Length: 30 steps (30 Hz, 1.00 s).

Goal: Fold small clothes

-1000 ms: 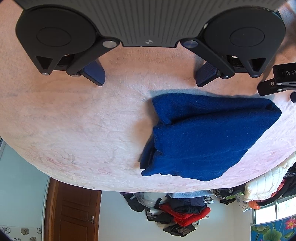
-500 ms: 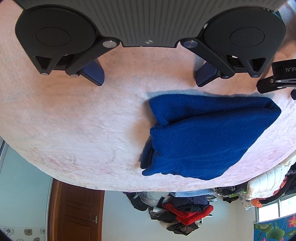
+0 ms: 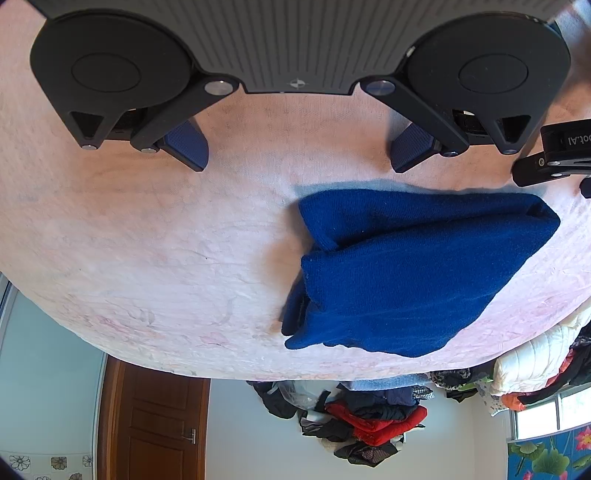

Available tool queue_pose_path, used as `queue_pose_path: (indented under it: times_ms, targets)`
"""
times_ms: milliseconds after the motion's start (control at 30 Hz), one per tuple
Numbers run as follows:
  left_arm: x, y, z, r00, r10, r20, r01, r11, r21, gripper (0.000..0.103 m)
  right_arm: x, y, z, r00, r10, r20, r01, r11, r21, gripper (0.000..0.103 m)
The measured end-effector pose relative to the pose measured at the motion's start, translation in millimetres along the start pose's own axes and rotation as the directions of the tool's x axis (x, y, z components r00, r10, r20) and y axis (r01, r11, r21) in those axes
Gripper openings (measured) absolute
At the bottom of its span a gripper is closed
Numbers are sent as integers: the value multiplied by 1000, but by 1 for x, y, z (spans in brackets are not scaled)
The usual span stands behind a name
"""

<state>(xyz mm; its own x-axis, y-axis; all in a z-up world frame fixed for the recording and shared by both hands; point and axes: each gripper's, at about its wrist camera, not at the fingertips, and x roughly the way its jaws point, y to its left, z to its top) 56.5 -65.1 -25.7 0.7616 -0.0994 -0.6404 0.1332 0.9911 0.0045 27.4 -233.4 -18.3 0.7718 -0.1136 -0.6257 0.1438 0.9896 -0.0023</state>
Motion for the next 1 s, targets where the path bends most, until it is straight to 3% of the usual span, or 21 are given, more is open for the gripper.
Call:
queue_pose_path:
  times_ms: [1000]
  targets:
    - [0, 1, -1, 1000, 2, 2, -2, 1000, -2, 103, -3, -1, -3, 1000, 6, 6, -6, 1000, 4, 102]
